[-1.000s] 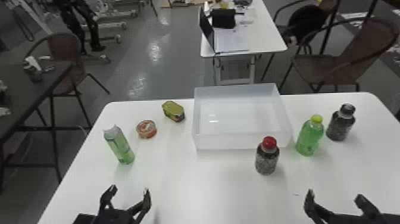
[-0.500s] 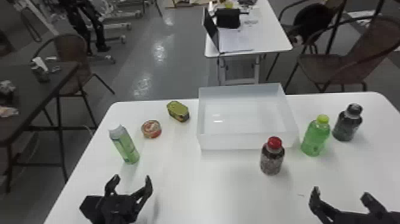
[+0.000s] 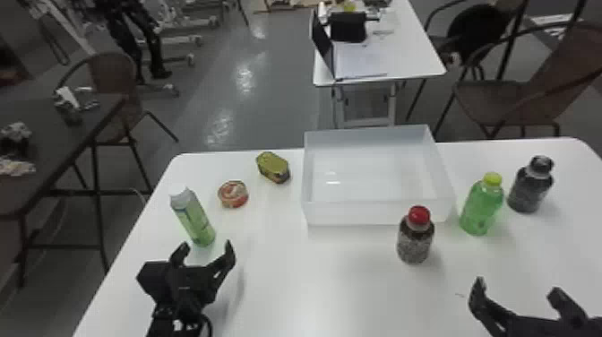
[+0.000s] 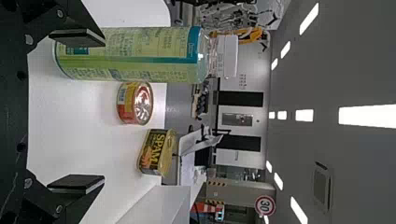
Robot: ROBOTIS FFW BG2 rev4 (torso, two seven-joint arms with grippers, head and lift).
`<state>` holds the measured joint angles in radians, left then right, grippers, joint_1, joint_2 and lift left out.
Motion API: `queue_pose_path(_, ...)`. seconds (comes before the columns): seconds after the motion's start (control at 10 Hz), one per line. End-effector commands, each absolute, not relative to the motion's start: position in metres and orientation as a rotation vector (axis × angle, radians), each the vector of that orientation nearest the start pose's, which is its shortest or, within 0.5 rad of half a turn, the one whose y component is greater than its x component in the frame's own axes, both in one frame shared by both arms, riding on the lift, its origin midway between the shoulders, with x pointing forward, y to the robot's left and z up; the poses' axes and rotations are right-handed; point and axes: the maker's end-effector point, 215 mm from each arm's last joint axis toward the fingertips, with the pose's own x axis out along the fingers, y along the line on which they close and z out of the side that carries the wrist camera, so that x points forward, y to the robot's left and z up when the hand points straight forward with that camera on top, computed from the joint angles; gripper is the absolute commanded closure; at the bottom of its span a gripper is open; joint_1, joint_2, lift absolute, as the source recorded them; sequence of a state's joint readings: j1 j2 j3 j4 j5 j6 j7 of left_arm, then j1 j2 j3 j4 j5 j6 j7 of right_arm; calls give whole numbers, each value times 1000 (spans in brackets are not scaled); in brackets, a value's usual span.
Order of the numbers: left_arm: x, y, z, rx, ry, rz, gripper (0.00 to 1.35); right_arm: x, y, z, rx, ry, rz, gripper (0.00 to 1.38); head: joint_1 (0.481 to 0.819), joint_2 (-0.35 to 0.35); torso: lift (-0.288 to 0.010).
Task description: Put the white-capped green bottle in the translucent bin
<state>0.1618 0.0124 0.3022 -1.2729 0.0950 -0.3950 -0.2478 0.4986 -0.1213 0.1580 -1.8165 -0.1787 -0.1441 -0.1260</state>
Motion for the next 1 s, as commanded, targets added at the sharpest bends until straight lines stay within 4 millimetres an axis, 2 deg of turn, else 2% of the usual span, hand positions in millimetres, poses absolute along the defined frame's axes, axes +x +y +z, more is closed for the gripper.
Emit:
queue_pose_path(0.0, 494, 378, -463, -13, 58, 112, 252, 421, -189, -430, 131, 146, 33, 114, 695, 206, -74)
queue_pose_path(0.4, 523, 413, -458, 13, 72, 158, 252, 423, -188, -431, 142, 147, 32, 114, 695, 249, -74)
queue_pose_path(0.9, 553, 423, -459, -7, 96, 164, 252, 425, -182, -433, 157, 147, 41, 114, 695, 263, -74)
